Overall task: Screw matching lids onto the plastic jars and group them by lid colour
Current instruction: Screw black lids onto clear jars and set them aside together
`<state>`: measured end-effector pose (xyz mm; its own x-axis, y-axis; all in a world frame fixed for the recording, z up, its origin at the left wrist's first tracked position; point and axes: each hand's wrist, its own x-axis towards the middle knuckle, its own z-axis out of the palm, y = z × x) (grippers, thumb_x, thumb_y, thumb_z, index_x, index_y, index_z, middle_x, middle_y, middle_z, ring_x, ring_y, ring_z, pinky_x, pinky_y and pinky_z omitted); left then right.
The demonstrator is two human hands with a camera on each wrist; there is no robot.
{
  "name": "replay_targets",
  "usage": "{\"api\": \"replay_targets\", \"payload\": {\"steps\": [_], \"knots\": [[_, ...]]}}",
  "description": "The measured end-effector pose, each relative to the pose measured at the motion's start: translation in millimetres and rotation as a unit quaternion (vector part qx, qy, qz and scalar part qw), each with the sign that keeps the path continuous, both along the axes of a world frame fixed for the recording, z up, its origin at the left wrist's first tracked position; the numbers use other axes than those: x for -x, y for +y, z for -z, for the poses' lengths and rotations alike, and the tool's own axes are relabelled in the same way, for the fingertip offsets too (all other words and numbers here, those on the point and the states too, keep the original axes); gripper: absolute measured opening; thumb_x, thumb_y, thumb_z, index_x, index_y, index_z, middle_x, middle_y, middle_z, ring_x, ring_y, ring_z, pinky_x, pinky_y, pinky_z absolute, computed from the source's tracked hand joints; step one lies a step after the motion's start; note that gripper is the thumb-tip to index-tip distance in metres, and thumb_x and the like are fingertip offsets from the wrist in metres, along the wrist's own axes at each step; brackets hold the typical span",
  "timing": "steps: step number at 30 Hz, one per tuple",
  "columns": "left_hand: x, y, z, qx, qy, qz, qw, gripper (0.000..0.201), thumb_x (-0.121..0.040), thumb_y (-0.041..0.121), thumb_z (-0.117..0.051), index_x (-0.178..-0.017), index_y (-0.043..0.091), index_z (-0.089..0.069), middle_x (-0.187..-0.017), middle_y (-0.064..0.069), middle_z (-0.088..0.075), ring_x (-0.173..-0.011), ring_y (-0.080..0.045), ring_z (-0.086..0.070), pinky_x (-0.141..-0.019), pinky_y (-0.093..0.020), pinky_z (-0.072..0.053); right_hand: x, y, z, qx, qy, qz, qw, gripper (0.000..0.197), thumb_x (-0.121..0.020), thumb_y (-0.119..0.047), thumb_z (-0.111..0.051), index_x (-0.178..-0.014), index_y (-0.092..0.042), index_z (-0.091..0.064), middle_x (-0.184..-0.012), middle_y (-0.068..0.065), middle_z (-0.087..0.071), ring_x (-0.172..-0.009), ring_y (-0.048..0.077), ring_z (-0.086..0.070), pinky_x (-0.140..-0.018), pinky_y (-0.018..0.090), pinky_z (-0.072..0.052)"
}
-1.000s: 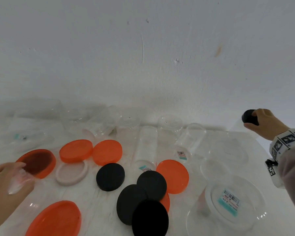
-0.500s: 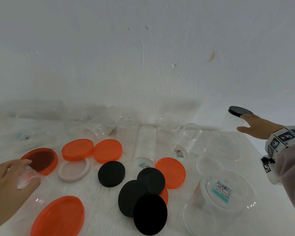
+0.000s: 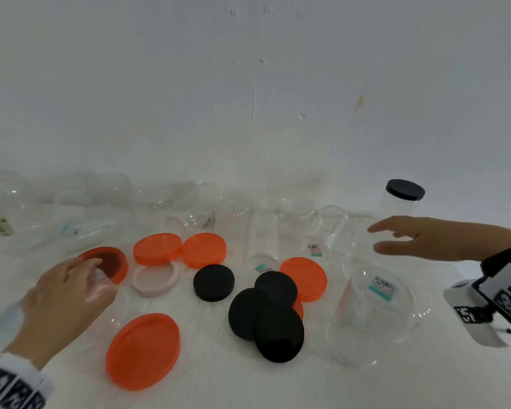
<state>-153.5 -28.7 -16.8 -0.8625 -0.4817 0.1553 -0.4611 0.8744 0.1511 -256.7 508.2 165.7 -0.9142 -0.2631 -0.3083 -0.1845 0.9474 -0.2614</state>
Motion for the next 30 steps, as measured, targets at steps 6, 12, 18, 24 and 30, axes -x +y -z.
{"api": "replay_targets", "payload": {"steps": [6,12,18,24,30], "knots": [[-8,64,-41,-0.007,0.085,0.064,0.994,0.048,-0.071,0.026,-0.078,-0.116,0.012,-0.066,-0.128,-0.015,-0.053,-0.124,-0.043,-0.041,-0.099,-0.063,-0.032,-35,-25,13,-0.056,-0.059,-0.048,0.996,0.087,-0.061,-0.081,-0.054,-0.139,-0.052,-0.028,-0.133,-0.029,-0.035,-0.111,-0.006,-0.038,-0.095,0.018,-0.029],[-4,136,-45,-0.107,0.113,0.286,0.946,0.044,-0.085,0.025,-0.064,-0.127,0.015,-0.057,-0.138,-0.008,-0.044,-0.139,-0.032,-0.026,-0.115,-0.043,-0.016,-48,-32,32,-0.079,-0.051,-0.052,0.994,0.100,-0.058,-0.065,-0.076,-0.141,-0.054,-0.020,-0.118,-0.025,-0.036,-0.104,-0.002,-0.047,-0.083,0.020,-0.040],[13,232,-28,-0.064,-0.070,0.487,0.868,0.074,-0.090,0.042,-0.056,-0.150,0.021,-0.018,-0.155,0.002,-0.016,-0.146,-0.018,-0.003,-0.118,-0.026,0.001,-61,-33,41,-0.033,0.016,-0.049,0.998,0.078,-0.066,-0.043,-0.076,-0.127,-0.053,-0.029,-0.107,-0.022,-0.034,-0.092,0.000,-0.049,-0.068,0.017,-0.043],[19,272,-19,-0.011,-0.178,0.492,0.852,0.094,-0.086,0.040,-0.065,-0.154,0.021,-0.002,-0.161,-0.001,0.003,-0.148,-0.026,0.008,-0.120,-0.042,-0.014,-76,-21,39,0.071,0.093,0.004,0.993,0.066,-0.061,-0.049,-0.073,-0.110,-0.055,-0.029,-0.108,-0.024,-0.031,-0.101,0.000,-0.048,-0.073,0.019,-0.046],[24,259,-16,0.002,-0.090,0.489,0.867,0.077,-0.092,0.038,-0.054,-0.153,0.016,-0.013,-0.156,-0.003,-0.023,-0.144,-0.019,-0.017,-0.117,-0.033,-0.023,-75,-17,52,0.177,0.177,0.104,0.963,0.064,-0.065,-0.048,-0.079,-0.115,-0.042,-0.039,-0.108,-0.018,-0.039,-0.093,0.000,-0.050,-0.065,0.014,-0.038]]}}
